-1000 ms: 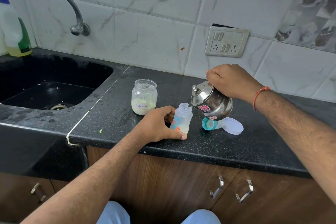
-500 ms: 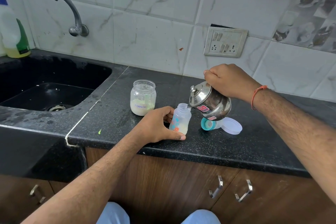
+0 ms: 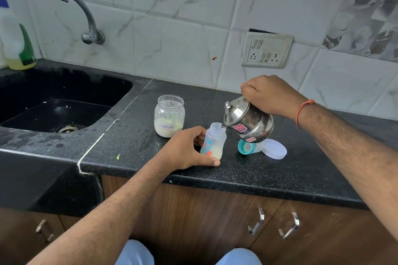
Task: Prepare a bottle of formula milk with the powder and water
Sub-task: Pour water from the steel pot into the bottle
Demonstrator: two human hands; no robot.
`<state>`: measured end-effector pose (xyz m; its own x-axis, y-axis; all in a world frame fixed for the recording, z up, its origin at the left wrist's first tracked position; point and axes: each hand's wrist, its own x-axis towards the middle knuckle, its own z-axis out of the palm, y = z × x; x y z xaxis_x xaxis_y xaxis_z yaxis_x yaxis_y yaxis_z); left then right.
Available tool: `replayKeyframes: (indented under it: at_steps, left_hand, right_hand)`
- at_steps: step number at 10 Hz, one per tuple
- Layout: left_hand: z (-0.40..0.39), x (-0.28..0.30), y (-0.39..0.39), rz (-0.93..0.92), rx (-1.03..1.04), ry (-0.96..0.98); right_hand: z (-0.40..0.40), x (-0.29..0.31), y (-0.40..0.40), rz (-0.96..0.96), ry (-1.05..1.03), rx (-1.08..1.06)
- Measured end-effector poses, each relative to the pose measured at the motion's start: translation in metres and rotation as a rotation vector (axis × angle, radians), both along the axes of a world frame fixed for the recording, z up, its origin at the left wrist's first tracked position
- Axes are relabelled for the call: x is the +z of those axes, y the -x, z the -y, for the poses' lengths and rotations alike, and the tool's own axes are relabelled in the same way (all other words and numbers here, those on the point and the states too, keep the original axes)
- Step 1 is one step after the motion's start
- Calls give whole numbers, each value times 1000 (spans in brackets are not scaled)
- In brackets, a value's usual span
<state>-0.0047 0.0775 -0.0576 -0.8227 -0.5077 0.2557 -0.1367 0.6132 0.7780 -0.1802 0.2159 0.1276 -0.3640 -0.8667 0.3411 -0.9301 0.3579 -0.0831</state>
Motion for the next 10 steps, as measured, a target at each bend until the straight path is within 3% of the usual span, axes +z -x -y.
replayKeyframes:
  at_steps: [10]
  left_hand:
    - [-1,1,0,10,7,-13]
  right_hand:
    - [5,4,-2,-28,-52,-24]
